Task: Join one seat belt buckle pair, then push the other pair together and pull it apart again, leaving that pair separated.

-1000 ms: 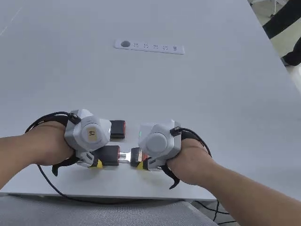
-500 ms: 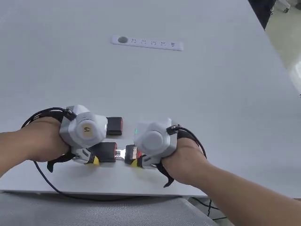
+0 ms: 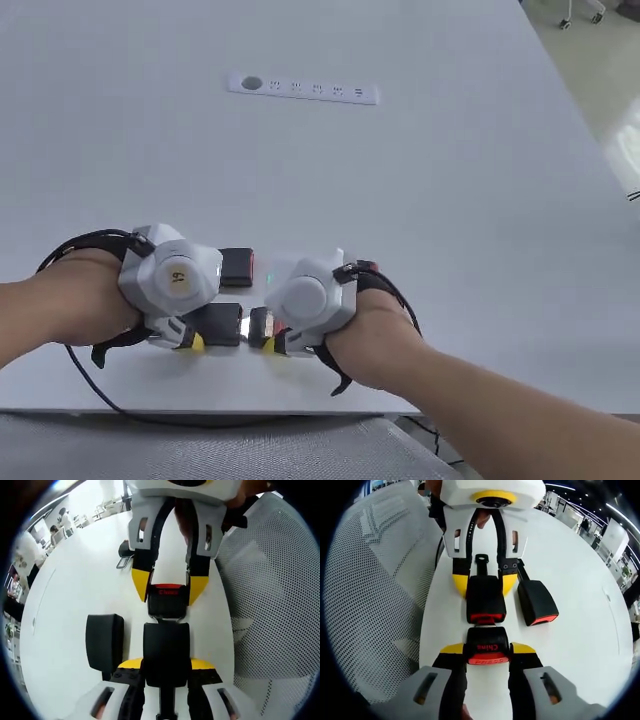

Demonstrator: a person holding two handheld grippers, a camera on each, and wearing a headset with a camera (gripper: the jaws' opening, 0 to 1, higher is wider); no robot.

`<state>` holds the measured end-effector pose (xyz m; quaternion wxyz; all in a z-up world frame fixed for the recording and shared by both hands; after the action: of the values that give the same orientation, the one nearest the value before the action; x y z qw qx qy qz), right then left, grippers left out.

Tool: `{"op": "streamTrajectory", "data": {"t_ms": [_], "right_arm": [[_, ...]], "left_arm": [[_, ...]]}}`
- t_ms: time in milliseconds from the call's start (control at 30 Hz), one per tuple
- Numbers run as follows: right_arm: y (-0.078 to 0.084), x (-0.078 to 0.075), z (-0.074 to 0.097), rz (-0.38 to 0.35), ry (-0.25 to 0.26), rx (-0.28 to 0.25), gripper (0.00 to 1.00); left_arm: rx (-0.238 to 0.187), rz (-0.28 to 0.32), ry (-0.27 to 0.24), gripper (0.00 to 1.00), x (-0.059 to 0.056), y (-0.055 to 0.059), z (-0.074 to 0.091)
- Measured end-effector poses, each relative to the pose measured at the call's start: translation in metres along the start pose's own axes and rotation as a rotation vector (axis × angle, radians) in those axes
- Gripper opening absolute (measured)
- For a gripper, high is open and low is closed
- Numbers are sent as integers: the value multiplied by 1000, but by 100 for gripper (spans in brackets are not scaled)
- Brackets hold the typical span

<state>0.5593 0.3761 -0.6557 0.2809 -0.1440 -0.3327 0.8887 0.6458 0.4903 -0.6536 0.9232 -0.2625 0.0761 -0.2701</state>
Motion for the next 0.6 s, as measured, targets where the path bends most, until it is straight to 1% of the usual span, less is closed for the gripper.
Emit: {"op": "streamTrajectory", "data": {"t_ms": [200, 233, 267, 300, 433, 600], "right_arm": [[0, -1, -1, -5, -2, 3, 29], [1, 1, -1, -31, 4, 20, 29], [2, 1, -1, 13, -20, 46, 28], [3, 3, -3, 0, -10, 29, 28], [2, 1, -2, 0, -12, 25, 29], [0, 0, -1, 2, -8, 24, 29]], "left_arm": [[-9, 10, -4, 32, 0, 2, 0], [-4, 7, -4, 32, 1, 2, 2], [-14, 12, -3, 31, 0, 2, 2], [-17, 10, -3, 31, 0, 2, 2], [-21, 8, -3, 32, 1, 2, 2], [-13, 2, -1, 32, 1, 1, 2]]}}
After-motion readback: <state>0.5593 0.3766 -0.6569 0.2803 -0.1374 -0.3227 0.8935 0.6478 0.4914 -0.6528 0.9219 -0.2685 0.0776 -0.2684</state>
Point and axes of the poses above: the centre of the closed fingertips' face, and the gripper's own axes: z roughly backward along the fingers, x roughly to its left, y roughly out of its underside, the point moved 10 cm from there along z, roughly backward along the fingers, and after that the axes turned 10 degrees about -x, right-handed, at the moved point
